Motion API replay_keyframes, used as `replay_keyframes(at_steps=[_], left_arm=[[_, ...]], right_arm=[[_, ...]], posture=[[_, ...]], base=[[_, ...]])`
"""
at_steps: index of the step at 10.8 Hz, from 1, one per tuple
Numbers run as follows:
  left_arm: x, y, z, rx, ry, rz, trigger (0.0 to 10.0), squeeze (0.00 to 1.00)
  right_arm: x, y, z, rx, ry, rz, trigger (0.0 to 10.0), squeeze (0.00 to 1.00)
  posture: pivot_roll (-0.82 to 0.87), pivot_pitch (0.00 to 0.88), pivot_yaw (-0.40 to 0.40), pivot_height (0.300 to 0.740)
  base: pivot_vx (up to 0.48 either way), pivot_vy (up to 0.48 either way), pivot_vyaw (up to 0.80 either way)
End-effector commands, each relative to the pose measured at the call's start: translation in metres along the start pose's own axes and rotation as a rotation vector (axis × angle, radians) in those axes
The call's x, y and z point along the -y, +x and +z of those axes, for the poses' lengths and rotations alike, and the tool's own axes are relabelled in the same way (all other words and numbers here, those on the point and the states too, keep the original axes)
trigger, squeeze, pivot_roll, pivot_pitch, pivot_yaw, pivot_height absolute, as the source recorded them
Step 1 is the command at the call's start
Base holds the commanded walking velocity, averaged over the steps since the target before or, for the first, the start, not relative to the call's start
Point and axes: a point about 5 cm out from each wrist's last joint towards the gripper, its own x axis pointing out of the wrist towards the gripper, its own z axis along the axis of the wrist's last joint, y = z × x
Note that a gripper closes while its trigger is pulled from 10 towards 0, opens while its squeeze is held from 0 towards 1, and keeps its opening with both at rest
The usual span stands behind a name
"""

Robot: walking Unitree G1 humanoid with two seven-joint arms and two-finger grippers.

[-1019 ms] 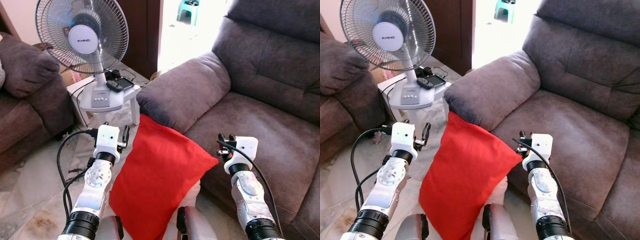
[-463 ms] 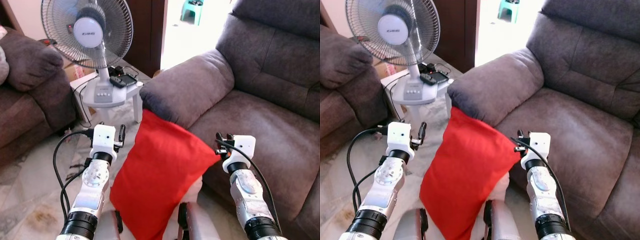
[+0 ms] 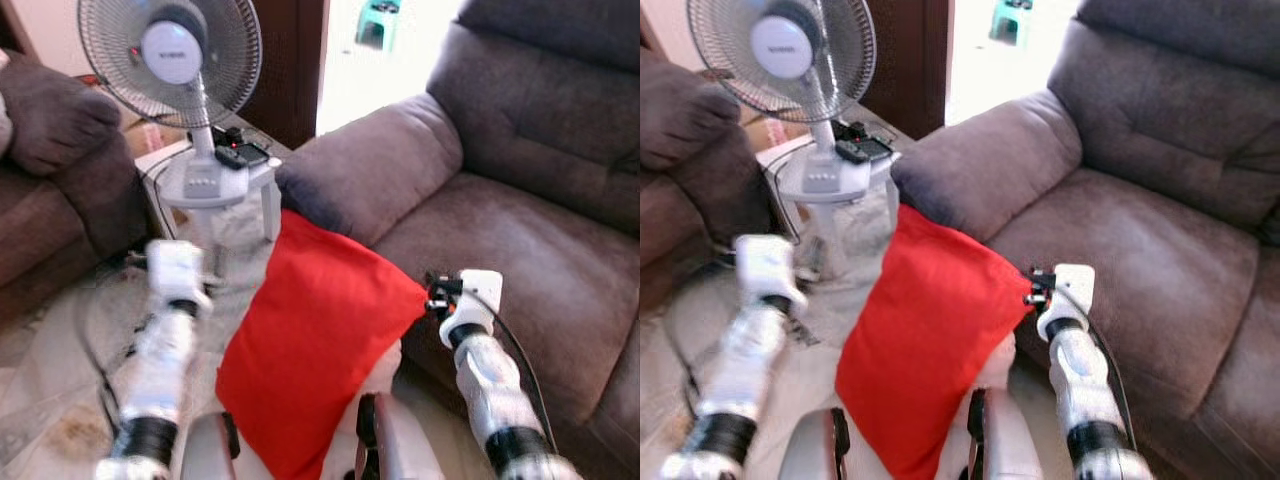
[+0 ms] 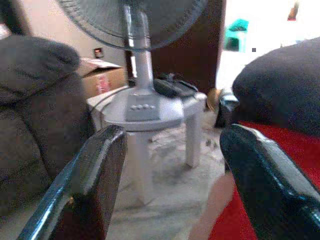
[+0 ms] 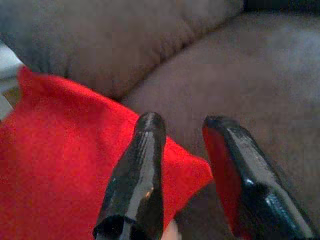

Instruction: Move the pillow to the sofa from floor

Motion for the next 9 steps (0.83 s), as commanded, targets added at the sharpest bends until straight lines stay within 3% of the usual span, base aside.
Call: replay_keyframes(at_steps=[1, 3, 7, 8, 9], left_arm=[[-0.001, 0.003, 0.005, 0.006, -0.033, -0.003, 10.0, 0.00], [-0.006, 0.000, 0.008, 0.014, -0.033, -0.013, 10.0, 0.00], [0.014, -0.015, 0.010, -0.003, -0.117, -0.083, 10.0, 0.00], [0.016, -0.019, 0.013, -0.006, -0.148, -0.081, 10.0, 0.00], [0.020, -0.020, 0.017, -0.001, -0.167, -0.100, 10.0, 0.00]], right_arm=[[0.002, 0.004, -0.002, -0.059, 0.023, -0.019, 10.0, 0.00], [-0.006, 0.012, -0.001, -0.123, 0.119, -0.036, 10.0, 0.00], [-0.011, 0.018, -0.001, -0.191, 0.203, -0.070, 10.0, 0.00], [-0.008, 0.019, 0.003, -0.182, 0.254, -0.090, 10.0, 1.00], [-0.004, 0.023, 0.012, -0.152, 0.264, -0.103, 10.0, 1.00]], posture=[[0.04, 0.042, -0.073, 0.535], [0.05, 0.070, -0.080, 0.535], [0.07, 0.137, -0.099, 0.535], [0.08, 0.152, -0.103, 0.535], [0.08, 0.166, -0.106, 0.535]], base=[[0.000, 0.000, 0.00], [0.000, 0.000, 0.00], [0.000, 0.000, 0.00], [0.000, 0.000, 0.00], [0.000, 0.000, 0.00]])
